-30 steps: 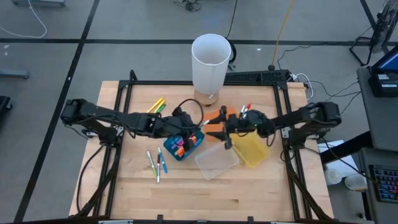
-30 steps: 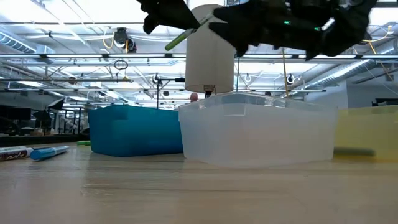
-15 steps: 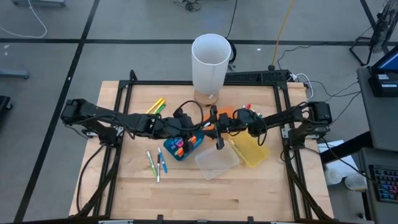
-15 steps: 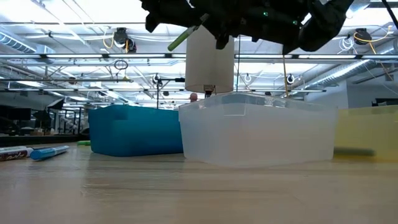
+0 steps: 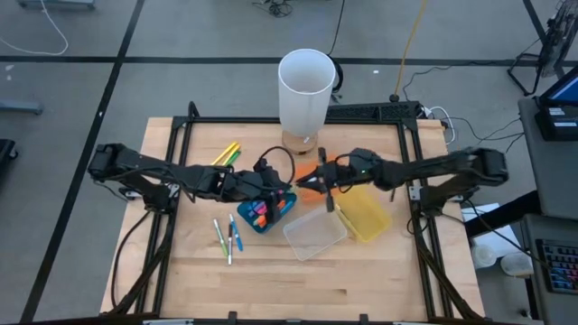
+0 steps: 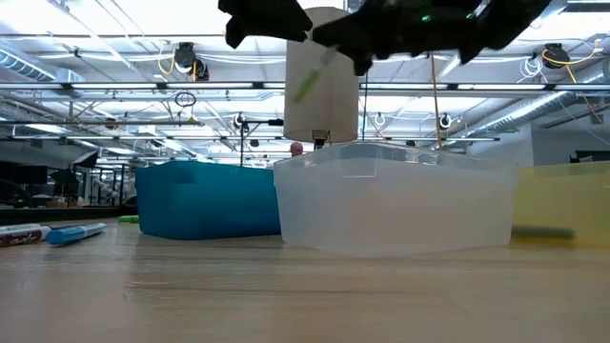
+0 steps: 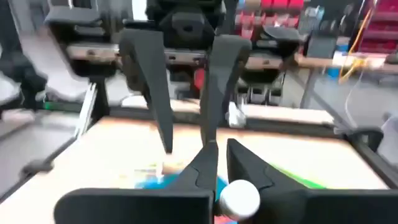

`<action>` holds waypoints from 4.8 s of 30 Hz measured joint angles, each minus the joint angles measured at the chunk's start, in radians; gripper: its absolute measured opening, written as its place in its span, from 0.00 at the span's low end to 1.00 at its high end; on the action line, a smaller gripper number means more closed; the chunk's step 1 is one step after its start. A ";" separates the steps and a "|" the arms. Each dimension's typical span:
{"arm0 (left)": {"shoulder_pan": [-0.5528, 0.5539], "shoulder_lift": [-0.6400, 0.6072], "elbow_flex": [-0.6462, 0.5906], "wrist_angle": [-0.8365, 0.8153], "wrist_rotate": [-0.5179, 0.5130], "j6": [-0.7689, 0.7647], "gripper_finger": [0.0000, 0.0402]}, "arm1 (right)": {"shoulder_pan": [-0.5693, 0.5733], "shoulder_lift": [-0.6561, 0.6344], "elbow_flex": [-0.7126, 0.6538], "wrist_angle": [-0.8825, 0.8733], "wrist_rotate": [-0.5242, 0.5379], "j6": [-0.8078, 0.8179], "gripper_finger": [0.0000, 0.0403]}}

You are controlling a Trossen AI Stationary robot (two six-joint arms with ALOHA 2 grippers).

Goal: Pick & Place Markers
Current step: Put the left green marker pen into the yellow bin, then adjust the bins on the table

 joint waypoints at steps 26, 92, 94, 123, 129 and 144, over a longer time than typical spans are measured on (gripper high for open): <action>-0.001 -0.013 0.001 -0.349 0.005 -0.246 0.29 | 0.256 -0.456 -0.185 -1.139 0.282 0.461 0.33; -0.054 -0.055 -0.459 -0.068 0.223 -0.777 0.06 | 0.256 -0.615 -0.130 -1.282 0.474 0.288 0.40; -0.053 -0.055 -0.459 -0.123 0.200 -0.794 0.06 | 0.256 -0.612 -0.106 -1.333 0.598 0.276 0.40; -0.024 -0.055 -0.459 -0.327 0.037 -0.856 0.02 | -0.092 0.319 0.436 -1.276 0.223 -0.451 0.00; -0.028 -0.055 -0.458 -0.326 0.041 -0.860 0.04 | -0.073 0.363 0.493 -1.319 0.138 -0.399 0.00; -0.028 -0.055 -0.458 -0.313 0.038 -0.861 0.06 | 0.003 0.362 0.497 -1.133 0.118 -0.331 0.00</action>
